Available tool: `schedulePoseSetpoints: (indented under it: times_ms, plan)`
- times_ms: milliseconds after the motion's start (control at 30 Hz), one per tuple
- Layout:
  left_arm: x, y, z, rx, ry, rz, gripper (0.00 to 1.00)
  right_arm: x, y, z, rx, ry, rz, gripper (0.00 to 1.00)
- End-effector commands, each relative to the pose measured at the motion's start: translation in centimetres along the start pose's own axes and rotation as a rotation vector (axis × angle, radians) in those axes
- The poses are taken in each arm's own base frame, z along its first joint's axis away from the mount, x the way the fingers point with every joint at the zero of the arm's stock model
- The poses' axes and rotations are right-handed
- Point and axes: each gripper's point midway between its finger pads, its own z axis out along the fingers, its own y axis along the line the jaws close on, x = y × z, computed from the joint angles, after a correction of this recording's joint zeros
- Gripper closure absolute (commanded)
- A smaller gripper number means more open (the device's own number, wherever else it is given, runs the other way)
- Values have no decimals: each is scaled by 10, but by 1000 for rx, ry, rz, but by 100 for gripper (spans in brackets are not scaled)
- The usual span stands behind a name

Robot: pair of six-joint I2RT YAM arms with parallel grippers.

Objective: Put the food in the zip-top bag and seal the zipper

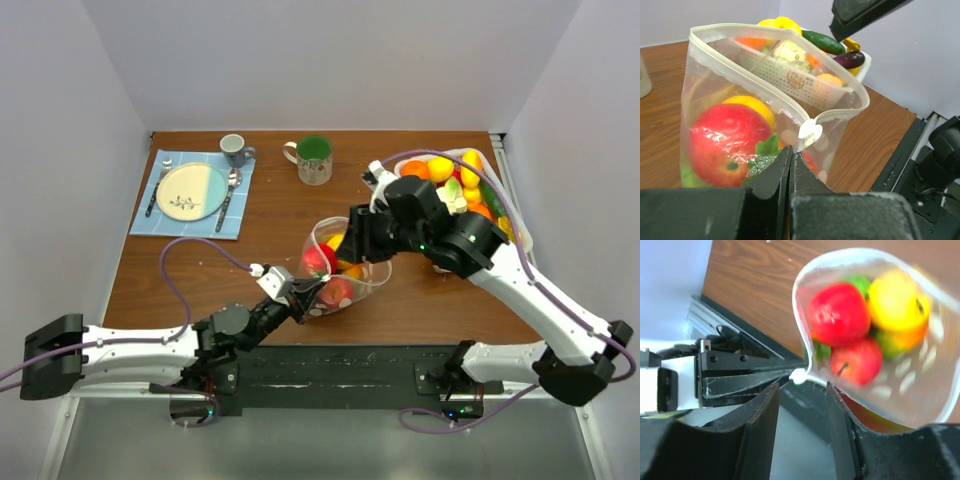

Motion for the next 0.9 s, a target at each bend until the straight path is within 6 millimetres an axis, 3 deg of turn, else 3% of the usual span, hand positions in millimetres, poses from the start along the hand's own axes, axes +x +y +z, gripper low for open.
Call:
schedulePoseSetpoints:
  times_ms: [0, 100, 233, 500, 867]
  plan:
    - [-49, -32, 19, 73, -146, -54, 100, 18, -4, -27, 36, 0, 305, 57]
    - [-51, -42, 25, 97, -151, -62, 100, 39, -8, -26, 43, 54, 426, 59]
    - [-51, -51, 32, 123, -143, -51, 100, 53, -16, -25, 115, 105, 560, 60]
    - [-44, -60, 34, 146, -118, -43, 100, 57, -29, -24, 194, 64, 761, 57]
    - [-37, -67, 36, 151, -99, -21, 100, 49, -29, -16, 239, 65, 776, 56]
